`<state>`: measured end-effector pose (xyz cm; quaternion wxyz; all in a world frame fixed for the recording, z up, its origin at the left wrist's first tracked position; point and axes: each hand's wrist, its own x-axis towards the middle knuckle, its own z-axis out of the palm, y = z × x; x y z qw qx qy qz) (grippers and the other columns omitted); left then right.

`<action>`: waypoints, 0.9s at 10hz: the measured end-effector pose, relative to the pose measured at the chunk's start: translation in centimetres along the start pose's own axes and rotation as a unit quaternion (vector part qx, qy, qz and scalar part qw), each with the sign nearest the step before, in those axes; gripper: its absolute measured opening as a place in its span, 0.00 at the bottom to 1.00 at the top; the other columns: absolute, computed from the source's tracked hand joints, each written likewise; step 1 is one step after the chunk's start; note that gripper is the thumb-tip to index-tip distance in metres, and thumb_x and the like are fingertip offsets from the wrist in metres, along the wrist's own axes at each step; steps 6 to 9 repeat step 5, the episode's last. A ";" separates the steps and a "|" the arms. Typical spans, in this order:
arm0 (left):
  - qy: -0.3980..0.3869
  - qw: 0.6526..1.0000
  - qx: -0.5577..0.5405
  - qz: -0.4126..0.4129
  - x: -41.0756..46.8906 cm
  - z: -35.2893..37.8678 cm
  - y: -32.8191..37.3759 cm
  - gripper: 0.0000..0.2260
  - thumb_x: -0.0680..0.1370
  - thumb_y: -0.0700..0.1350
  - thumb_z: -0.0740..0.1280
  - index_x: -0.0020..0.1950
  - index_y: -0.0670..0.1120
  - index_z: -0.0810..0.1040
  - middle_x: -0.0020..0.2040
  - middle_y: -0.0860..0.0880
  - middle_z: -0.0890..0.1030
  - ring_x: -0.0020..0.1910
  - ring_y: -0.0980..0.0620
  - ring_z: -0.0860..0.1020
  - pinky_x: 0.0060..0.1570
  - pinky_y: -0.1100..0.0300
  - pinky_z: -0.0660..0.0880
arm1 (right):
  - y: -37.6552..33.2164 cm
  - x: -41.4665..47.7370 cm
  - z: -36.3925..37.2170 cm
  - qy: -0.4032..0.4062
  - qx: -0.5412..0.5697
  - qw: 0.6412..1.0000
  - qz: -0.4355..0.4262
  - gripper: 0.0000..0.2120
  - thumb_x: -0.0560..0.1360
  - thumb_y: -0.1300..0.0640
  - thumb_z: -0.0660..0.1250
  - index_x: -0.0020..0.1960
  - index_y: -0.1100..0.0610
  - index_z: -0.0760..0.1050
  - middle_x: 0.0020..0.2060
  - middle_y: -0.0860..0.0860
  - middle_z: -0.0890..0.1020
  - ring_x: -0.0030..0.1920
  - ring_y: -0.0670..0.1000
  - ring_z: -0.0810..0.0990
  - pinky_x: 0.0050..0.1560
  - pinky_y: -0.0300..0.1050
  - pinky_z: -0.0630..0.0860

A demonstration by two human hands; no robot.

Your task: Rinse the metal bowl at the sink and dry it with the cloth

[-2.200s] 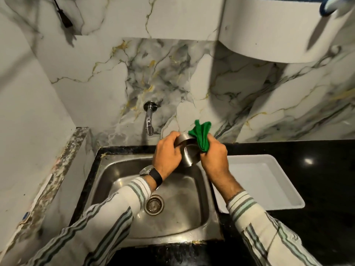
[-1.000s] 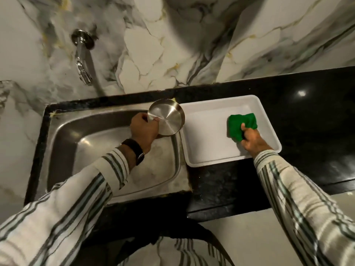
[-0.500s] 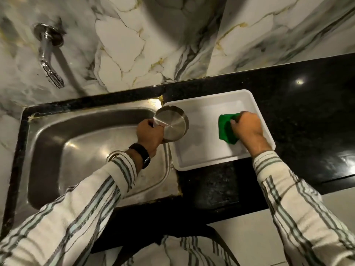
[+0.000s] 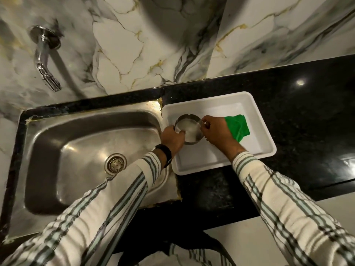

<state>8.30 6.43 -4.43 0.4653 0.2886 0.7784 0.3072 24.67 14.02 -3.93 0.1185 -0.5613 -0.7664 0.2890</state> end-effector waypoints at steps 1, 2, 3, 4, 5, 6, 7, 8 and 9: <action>-0.044 0.997 0.053 0.016 -0.6 0.8 0.0 0.19 0.86 0.43 0.67 0.77 0.45 0.75 0.73 0.42 0.81 0.73 0.39 0.79 0.76 0.42 0.77 | 0.2 0.3 -0.2 -0.016 -0.057 0.998 0.004 0.08 0.81 0.60 0.69 0.55 0.63 0.84 0.43 0.60 0.87 0.45 0.63 0.85 0.48 0.50 0.82; -0.047 0.996 0.075 0.027 -0.7 1.6 0.2 0.18 0.88 0.42 0.64 0.79 0.44 0.71 0.77 0.42 0.77 0.77 0.40 0.76 0.80 0.45 0.73 | 0.4 0.3 0.1 -0.041 -0.097 0.994 0.010 0.10 0.81 0.61 0.67 0.59 0.64 0.83 0.50 0.63 0.87 0.50 0.64 0.85 0.53 0.51 0.82; -0.048 0.992 0.112 0.045 -1.3 1.4 0.4 0.20 0.89 0.44 0.64 0.81 0.41 0.69 0.78 0.41 0.75 0.78 0.40 0.74 0.80 0.46 0.72 | 0.1 -0.5 0.4 -0.061 -0.114 0.992 0.007 0.12 0.84 0.60 0.64 0.62 0.63 0.83 0.52 0.64 0.87 0.52 0.64 0.85 0.55 0.52 0.82; -0.027 0.980 0.163 0.109 -2.0 0.2 -0.1 0.31 0.89 0.41 0.63 0.89 0.40 0.54 0.89 0.40 0.59 0.89 0.40 0.59 0.88 0.49 0.59 | -0.8 -0.8 0.6 -0.095 -0.133 0.986 0.011 0.14 0.85 0.58 0.63 0.64 0.62 0.83 0.54 0.64 0.87 0.56 0.64 0.86 0.58 0.54 0.82; 0.038 0.956 0.196 0.215 -3.3 -2.3 -1.5 0.35 0.87 0.40 0.60 0.90 0.40 0.44 0.91 0.41 0.42 0.91 0.42 0.42 0.90 0.49 0.48 | -2.1 -1.1 -0.9 -0.117 -0.197 0.973 0.036 0.20 0.86 0.47 0.63 0.66 0.62 0.81 0.58 0.64 0.85 0.61 0.65 0.84 0.63 0.56 0.80; 0.038 0.956 0.196 0.215 -3.3 -2.3 -1.5 0.35 0.87 0.40 0.60 0.90 0.40 0.44 0.91 0.41 0.42 0.91 0.42 0.42 0.90 0.49 0.48 | -2.1 -1.1 -0.9 -0.117 -0.197 0.973 0.036 0.20 0.86 0.47 0.63 0.66 0.62 0.81 0.58 0.64 0.85 0.61 0.65 0.84 0.63 0.56 0.80; 0.038 0.956 0.196 0.215 -3.3 -2.3 -1.5 0.35 0.87 0.40 0.60 0.90 0.40 0.44 0.91 0.41 0.42 0.91 0.42 0.42 0.90 0.49 0.48 | -2.1 -1.1 -0.9 -0.117 -0.197 0.973 0.036 0.20 0.86 0.47 0.63 0.66 0.62 0.81 0.58 0.64 0.85 0.61 0.65 0.84 0.63 0.56 0.80; 0.038 0.956 0.196 0.215 -3.3 -2.3 -1.5 0.35 0.87 0.40 0.60 0.90 0.40 0.44 0.91 0.41 0.42 0.91 0.42 0.42 0.90 0.49 0.48 | -2.1 -1.1 -0.9 -0.117 -0.197 0.973 0.036 0.20 0.86 0.47 0.63 0.66 0.62 0.81 0.58 0.64 0.85 0.61 0.65 0.84 0.63 0.56 0.80; 0.038 0.956 0.196 0.215 -3.3 -2.3 -1.5 0.35 0.87 0.40 0.60 0.90 0.40 0.44 0.91 0.41 0.42 0.91 0.42 0.42 0.90 0.49 0.48 | -2.1 -1.1 -0.9 -0.117 -0.197 0.973 0.036 0.20 0.86 0.47 0.63 0.66 0.62 0.81 0.58 0.64 0.85 0.61 0.65 0.84 0.63 0.56 0.80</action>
